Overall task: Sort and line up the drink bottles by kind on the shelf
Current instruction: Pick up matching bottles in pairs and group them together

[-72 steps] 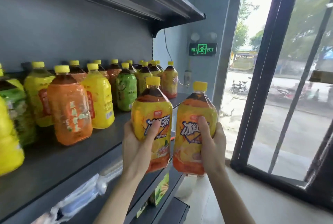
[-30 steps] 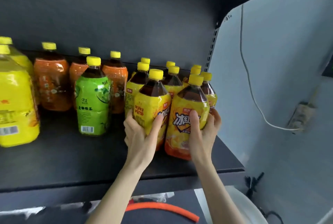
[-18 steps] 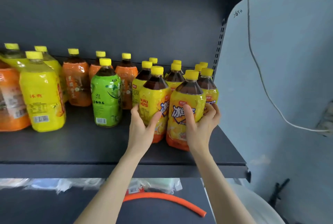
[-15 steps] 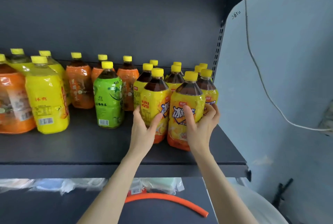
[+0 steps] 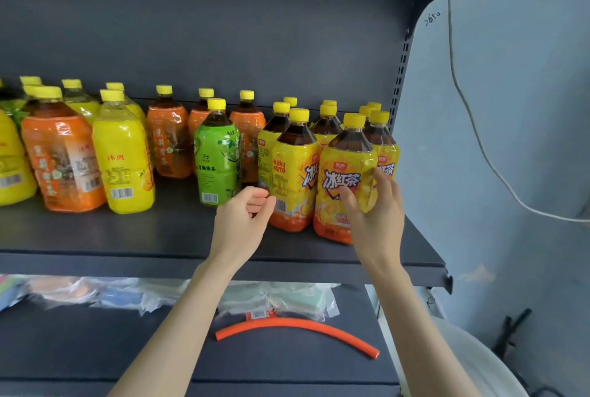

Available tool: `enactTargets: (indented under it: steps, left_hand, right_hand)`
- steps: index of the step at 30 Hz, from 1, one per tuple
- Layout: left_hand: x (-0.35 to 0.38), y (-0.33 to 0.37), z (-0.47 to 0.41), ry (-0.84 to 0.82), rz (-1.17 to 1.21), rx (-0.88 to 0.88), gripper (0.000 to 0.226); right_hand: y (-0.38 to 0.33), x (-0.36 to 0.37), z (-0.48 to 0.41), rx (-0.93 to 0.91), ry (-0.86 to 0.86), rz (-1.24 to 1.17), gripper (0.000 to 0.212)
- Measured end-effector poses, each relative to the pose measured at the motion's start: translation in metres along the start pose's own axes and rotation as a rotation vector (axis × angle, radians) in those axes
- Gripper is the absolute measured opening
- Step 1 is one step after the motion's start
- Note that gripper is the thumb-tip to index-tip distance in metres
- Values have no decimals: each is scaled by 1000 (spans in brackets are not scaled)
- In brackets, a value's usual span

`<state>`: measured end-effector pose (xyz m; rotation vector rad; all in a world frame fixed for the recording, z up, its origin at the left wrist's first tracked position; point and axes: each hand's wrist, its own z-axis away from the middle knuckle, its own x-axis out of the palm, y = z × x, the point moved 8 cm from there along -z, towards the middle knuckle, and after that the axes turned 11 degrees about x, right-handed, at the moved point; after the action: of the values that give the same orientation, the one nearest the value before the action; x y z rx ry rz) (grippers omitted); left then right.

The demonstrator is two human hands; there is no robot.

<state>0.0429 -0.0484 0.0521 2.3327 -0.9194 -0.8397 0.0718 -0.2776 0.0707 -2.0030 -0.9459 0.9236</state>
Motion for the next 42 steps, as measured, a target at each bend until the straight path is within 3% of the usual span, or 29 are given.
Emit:
enactTargets:
  steps: [4,10,13,17,23,28,31,37,42]
  left_hand:
    - [-38,-9,6,72,23,15,12]
    - [-97,-54,5,203,52,-11,5]
    - [-127,-87,-2,274,4,-21,19]
    - [-163,-136,-15,336,-130,-80,53]
    - [-180,-172,-56,288,-218,-48,87]
    - [-181,-182,-66,279,-349,2,84]
    - [-182,-186,-66,292,-368,-1,82]
    - [-182,-189,-66,304,-341,1,82]
    - [-182,-190,-62,289,-297,-3,80]
  right_hand:
    - [-26,1,20,-130,64,-74,23]
    - [-57,67,48,-147,-75,-165,7]
    - [-72,110,62,-119,-106,-185,4]
    - [-84,168,72,-41,-134,-176,5]
    - [-91,225,62,61,-104,-70,40]
    - [-92,258,36,177,-107,-55,92]
    - [-88,275,28,207,-118,-21,109]
    - [-82,273,29,191,-152,-35,103]
    - [-82,256,60,217,-336,-291,89]
